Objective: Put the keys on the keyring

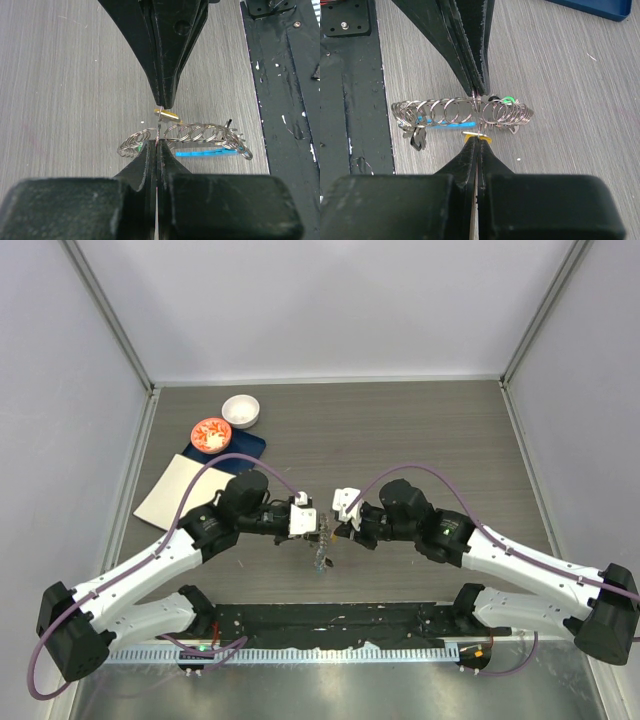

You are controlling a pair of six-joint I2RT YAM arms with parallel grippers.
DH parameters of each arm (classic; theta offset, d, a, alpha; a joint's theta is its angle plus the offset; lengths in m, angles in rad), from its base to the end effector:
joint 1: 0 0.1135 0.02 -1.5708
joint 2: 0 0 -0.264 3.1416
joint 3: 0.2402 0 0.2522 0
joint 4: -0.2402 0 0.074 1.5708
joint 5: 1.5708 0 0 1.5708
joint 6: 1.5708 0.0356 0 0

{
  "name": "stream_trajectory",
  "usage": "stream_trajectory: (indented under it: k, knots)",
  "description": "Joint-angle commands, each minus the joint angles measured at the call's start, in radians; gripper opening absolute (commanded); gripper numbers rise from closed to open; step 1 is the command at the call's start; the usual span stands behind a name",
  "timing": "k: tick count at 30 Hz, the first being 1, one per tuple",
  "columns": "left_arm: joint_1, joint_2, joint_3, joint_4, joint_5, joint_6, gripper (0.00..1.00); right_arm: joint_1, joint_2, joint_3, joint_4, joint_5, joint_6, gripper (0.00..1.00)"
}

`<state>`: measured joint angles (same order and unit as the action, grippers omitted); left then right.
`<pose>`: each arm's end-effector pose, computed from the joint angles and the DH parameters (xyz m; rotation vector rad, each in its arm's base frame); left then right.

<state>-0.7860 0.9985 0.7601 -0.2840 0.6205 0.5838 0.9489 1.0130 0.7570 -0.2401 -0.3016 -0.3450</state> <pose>0.1397 -0.1692 0.2845 1.5839 1.3412 -0.7700 0.1239 0.1910 0.2821 -1.4208 1.5647 0.6784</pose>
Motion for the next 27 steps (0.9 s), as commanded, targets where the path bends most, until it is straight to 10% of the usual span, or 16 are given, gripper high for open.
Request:
stream_trajectory:
  k: [1,27]
  knots:
    - [-0.007,-0.014,0.004,0.077,-0.002,-0.002,0.00,0.010,-0.014,0.041,0.045,0.009,-0.017,0.01]
    - [-0.018,-0.009,0.007,0.063,-0.008,-0.001,0.00,0.025,-0.048,0.025,0.084,0.002,-0.046,0.01]
